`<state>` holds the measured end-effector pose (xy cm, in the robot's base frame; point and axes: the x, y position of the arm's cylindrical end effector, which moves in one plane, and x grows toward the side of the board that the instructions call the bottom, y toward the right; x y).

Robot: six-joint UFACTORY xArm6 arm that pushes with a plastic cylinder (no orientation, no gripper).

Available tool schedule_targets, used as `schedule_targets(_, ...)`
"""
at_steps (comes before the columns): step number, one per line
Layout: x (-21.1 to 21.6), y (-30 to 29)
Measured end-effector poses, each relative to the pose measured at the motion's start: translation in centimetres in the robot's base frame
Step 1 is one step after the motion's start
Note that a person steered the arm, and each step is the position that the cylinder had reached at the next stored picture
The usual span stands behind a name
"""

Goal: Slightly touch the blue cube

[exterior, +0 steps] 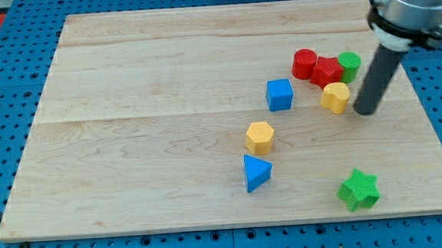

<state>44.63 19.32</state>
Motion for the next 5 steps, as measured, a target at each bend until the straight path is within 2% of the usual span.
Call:
schedule_targets(2, -1.5, -14.5)
schedule_targets(3, -1.9, -17.7)
schedule_targets(4, -0.5, -13.2)
schedule_targets(5, -2.9, -19.2)
